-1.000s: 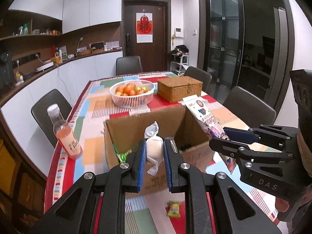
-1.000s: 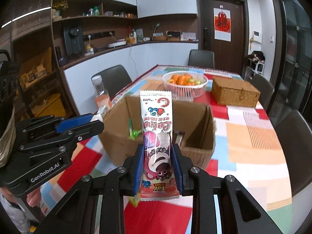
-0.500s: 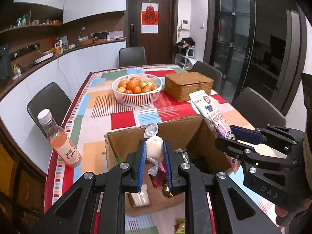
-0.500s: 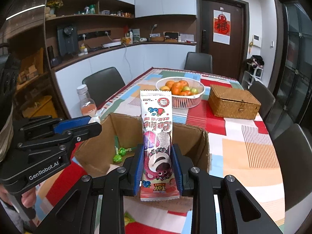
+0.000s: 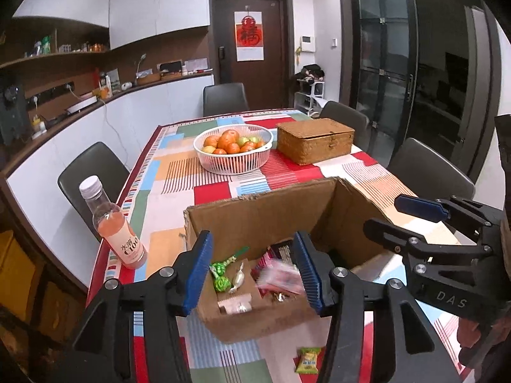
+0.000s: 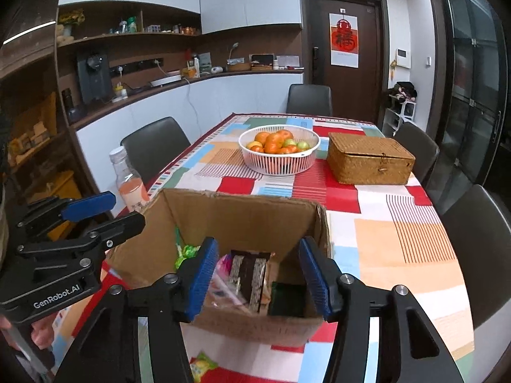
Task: Organize snacks
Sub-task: 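Move the left tool from the box to the green-yellow candy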
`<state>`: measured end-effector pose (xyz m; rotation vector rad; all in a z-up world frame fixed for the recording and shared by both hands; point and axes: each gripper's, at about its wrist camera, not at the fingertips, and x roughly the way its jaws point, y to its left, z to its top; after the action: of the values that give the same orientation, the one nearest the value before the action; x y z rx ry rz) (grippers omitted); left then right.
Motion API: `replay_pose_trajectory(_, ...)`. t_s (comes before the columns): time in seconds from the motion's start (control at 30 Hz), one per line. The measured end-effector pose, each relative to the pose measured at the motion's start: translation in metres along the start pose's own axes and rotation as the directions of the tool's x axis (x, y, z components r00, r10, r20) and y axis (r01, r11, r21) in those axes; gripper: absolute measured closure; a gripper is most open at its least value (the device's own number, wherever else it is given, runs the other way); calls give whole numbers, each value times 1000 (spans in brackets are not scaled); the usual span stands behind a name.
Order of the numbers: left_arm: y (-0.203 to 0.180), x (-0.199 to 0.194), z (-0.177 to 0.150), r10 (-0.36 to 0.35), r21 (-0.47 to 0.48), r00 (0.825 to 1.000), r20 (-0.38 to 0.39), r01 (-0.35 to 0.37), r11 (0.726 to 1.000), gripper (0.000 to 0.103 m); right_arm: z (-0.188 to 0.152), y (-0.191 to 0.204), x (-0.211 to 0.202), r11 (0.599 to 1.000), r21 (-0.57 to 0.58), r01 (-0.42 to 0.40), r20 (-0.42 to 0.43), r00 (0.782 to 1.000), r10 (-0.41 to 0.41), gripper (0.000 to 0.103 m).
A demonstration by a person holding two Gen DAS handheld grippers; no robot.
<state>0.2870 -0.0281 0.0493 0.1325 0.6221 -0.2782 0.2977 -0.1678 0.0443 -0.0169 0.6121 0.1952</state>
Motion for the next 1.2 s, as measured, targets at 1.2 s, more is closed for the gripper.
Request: replay_pose_trajectory(1.2,-58,61,-149,-166,33,921,-353,189,981,48,-162,-21,10,992,112,66,-366,930,-20,43)
